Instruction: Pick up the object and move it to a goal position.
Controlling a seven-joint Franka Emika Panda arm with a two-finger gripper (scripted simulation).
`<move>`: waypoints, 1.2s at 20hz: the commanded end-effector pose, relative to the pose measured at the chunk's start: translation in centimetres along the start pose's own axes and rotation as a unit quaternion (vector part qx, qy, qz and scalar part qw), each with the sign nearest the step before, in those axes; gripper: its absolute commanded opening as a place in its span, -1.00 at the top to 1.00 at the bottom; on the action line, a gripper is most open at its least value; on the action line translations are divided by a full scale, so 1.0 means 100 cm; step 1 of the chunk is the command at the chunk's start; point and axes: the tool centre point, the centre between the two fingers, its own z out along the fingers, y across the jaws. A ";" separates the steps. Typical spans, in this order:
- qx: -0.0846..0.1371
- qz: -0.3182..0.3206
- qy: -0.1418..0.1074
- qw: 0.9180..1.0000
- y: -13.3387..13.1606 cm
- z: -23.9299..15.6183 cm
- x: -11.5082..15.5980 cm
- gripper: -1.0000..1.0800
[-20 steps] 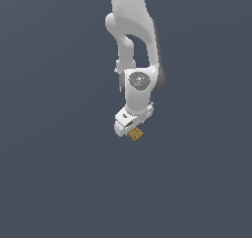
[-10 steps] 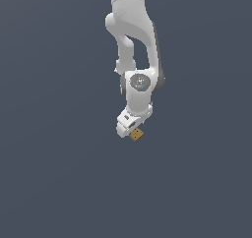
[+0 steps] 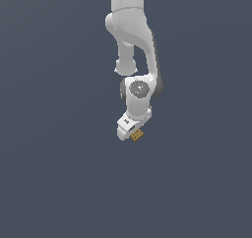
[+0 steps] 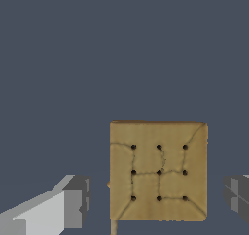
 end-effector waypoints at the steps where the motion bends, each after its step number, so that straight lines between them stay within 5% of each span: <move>1: 0.000 -0.001 0.000 1.000 0.000 0.012 0.000 -0.92; 7: 0.000 -0.001 0.000 1.000 0.000 0.022 0.000 -0.92; 8: 0.000 -0.001 0.000 1.000 0.000 0.022 0.000 1.00; 24: -0.001 -0.001 0.000 1.000 -0.004 0.011 0.003 1.00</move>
